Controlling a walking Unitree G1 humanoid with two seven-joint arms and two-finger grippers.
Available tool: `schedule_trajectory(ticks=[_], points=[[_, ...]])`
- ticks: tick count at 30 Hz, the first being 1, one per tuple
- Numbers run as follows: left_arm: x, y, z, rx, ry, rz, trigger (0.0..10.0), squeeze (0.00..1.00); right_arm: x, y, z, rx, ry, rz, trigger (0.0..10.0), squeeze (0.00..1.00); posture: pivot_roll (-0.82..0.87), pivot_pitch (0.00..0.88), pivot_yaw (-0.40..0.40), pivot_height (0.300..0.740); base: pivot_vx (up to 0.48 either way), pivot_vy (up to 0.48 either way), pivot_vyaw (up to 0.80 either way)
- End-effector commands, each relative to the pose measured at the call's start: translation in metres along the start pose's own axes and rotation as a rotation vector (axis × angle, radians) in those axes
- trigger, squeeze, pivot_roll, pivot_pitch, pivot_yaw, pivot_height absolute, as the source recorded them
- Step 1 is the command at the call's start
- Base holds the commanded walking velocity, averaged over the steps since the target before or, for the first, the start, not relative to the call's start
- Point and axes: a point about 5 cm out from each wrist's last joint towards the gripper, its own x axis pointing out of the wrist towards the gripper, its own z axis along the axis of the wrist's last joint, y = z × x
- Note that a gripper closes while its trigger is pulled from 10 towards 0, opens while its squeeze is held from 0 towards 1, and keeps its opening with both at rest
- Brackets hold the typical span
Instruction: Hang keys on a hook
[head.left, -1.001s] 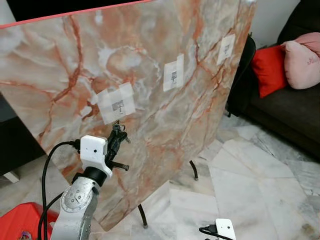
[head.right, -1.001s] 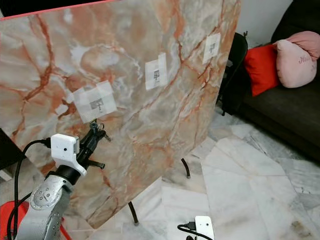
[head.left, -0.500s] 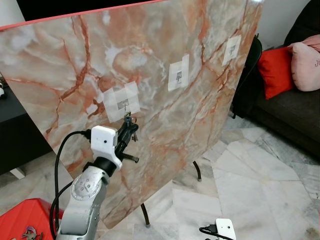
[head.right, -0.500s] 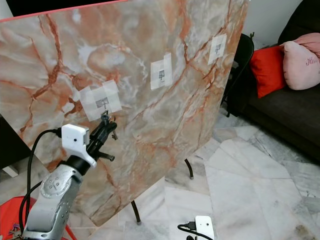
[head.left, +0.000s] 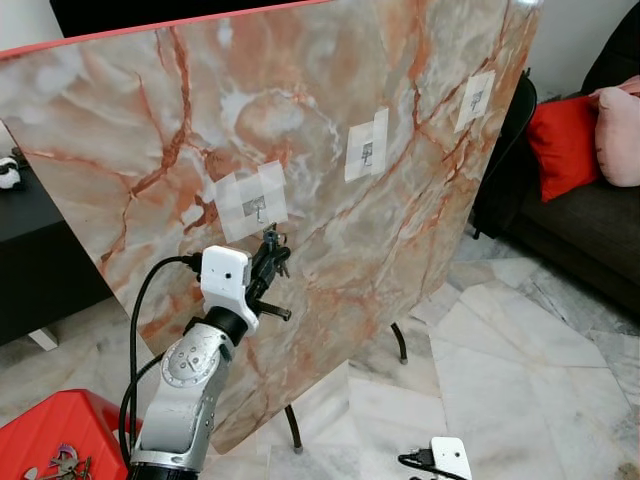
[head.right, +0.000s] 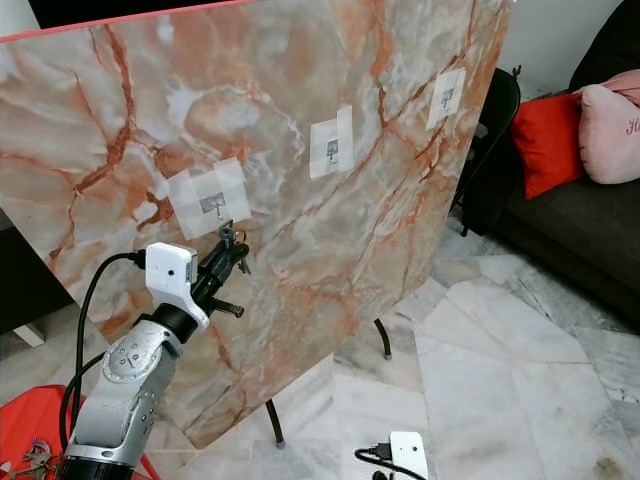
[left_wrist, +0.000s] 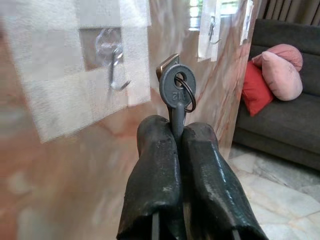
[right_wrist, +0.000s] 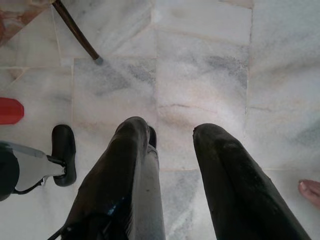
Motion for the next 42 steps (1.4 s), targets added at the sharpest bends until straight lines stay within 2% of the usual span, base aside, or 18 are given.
schedule_trajectory(ticks=[1, 5, 6, 7, 14, 24, 42], points=[[-0.017, 0.013, 0.001, 0.026, -0.001, 0.051, 10.0, 0.00, 0.000, -0.001, 0.002, 0.020, -0.014, -0.008, 10.0, 0.00, 0.08, 0.009, -0.045, 0.740, 0.000, 0.000, 0.00], [-0.031, 0.022, -0.002, 0.038, 0.018, 0.092, 10.0, 0.00, 0.000, -0.002, 0.002, 0.018, -0.014, -0.008, 10.0, 0.00, 0.09, 0.010, -0.052, 0.740, 0.000, 0.000, 0.00], [-0.044, 0.028, -0.003, 0.040, 0.034, 0.116, 10.0, 0.00, 0.000, -0.003, 0.003, 0.013, -0.015, -0.009, 10.0, 0.00, 0.09, 0.010, -0.055, 0.740, 0.000, 0.000, 0.00], [-0.050, 0.030, -0.003, 0.041, 0.043, 0.117, 10.0, 0.00, 0.000, -0.003, 0.003, 0.012, -0.015, -0.009, 10.0, 0.00, 0.09, 0.010, -0.058, 0.740, 0.000, 0.000, 0.00], [-0.062, 0.030, -0.009, 0.074, 0.090, 0.093, 10.0, 0.00, 0.000, -0.005, 0.005, 0.009, -0.024, -0.010, 10.0, 0.00, 0.10, 0.005, -0.067, 0.740, 0.000, 0.000, 0.00], [-0.059, 0.022, -0.011, 0.056, 0.083, 0.098, 10.0, 0.00, 0.000, -0.006, 0.006, 0.005, -0.030, -0.014, 10.0, 0.00, 0.08, 0.003, -0.070, 0.740, 0.000, 0.000, 0.00], [-0.054, 0.021, -0.009, 0.054, 0.071, 0.093, 10.0, 0.00, -0.001, -0.006, 0.004, 0.005, -0.028, -0.016, 10.0, 0.00, 0.08, 0.000, -0.066, 0.740, 0.000, -0.310, 0.00]])
